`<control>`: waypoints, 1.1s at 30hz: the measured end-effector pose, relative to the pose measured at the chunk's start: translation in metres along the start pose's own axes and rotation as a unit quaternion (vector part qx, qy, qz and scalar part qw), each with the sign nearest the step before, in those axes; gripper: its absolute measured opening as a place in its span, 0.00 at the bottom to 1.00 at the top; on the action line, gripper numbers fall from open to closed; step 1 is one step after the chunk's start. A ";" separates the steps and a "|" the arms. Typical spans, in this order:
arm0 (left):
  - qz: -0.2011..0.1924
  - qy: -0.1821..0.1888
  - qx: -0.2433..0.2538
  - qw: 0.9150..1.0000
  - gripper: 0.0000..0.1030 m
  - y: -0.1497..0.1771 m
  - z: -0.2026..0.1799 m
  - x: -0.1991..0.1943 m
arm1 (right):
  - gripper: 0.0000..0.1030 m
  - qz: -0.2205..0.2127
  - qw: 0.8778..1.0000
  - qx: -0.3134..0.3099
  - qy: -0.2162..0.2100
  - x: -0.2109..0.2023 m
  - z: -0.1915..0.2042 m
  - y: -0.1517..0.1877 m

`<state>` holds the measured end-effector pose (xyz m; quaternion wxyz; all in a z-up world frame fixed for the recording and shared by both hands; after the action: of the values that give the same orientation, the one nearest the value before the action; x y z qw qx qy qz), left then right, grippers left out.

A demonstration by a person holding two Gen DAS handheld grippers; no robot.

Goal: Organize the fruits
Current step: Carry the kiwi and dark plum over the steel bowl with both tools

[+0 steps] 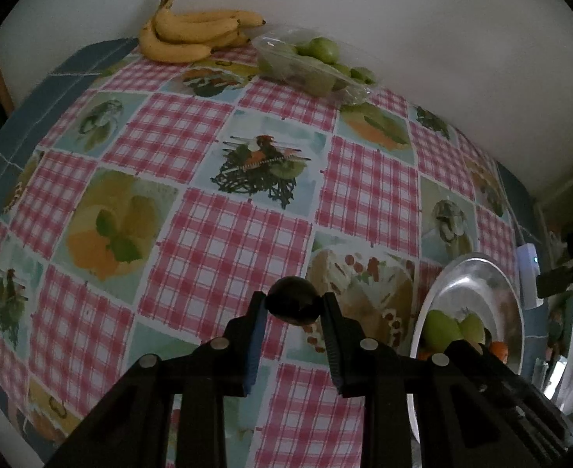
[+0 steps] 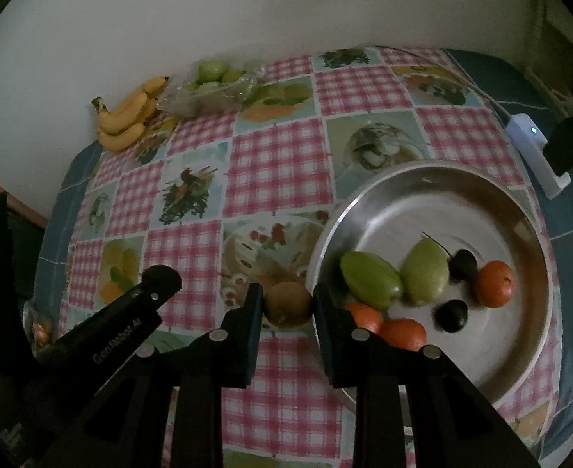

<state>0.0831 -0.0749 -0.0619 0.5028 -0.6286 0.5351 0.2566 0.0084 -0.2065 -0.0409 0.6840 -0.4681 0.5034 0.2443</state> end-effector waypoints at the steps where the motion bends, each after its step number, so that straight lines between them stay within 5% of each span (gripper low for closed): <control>1: -0.001 0.000 0.003 1.000 0.29 0.002 -0.001 0.000 | 0.27 0.000 1.000 0.000 0.001 0.000 -0.001 0.001; 16: 0.017 0.022 0.040 0.999 0.29 0.021 -0.033 0.010 | 0.27 0.014 0.999 0.033 0.022 0.010 -0.042 0.000; 33: 0.062 0.067 0.148 0.985 0.29 0.068 -0.114 0.022 | 0.27 0.012 0.992 0.112 0.054 -0.002 -0.123 0.005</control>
<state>0.0020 -0.1825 -0.0633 0.5363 -0.5288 0.6373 0.1628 -0.0524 -0.3128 -0.0480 0.7010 -0.3947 0.5695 0.1689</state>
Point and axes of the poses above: each gripper's, at about its wrist camera, not at the fingertips, and x roughly the way its jaws point, z to its left, y to its underside, the point moved 2 cm from there along x, roughly the way its jaws point, and after that the axes turned 8 degrees about y, right-handed, at the moved point
